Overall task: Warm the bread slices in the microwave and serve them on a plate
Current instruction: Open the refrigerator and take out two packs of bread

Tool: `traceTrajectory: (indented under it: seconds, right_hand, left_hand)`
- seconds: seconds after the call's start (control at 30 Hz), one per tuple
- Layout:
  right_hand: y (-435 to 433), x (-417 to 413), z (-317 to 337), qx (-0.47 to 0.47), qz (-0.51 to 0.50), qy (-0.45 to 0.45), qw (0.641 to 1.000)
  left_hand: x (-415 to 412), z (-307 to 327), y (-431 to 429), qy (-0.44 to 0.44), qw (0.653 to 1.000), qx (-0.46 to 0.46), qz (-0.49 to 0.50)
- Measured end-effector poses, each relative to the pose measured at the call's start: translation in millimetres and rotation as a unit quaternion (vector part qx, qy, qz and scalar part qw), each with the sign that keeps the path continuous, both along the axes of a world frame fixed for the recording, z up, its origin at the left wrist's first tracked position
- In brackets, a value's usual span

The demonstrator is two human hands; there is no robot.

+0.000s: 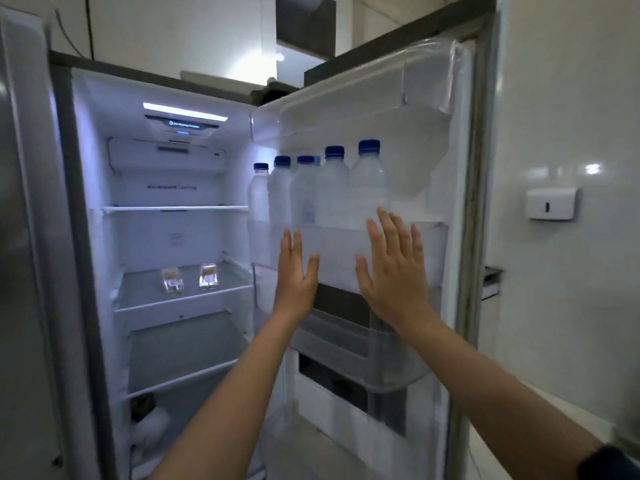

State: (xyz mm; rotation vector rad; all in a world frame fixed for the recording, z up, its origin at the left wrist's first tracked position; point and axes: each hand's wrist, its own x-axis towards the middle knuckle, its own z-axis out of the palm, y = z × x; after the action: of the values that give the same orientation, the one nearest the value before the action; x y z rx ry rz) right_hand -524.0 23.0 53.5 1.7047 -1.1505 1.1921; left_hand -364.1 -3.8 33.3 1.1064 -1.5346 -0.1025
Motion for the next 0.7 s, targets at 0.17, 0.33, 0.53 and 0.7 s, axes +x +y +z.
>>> traceTrajectory:
  seconds: [0.17, 0.33, 0.53, 0.7]
  right_hand:
    - [-30, -52, -4, 0.03, -0.018, -0.071, 0.997]
    - [-58, -98, 1, 0.078, -0.035, -0.104, 0.991]
    - [-96, -124, 7, 0.131, -0.051, -0.15, 0.979]
    - [-115, -117, 5, 0.126, -0.029, -0.222, 0.966]
  left_hand:
    - [-20, -5, -43, -0.145, 0.987, -0.057, 0.033]
    - [-37, -11, -84, -0.243, 0.966, -0.082, 0.035]
    - [-53, -13, -124, -0.328, 0.934, -0.131, 0.053]
    - [-62, -18, -140, -0.342, 0.918, -0.175, 0.094]
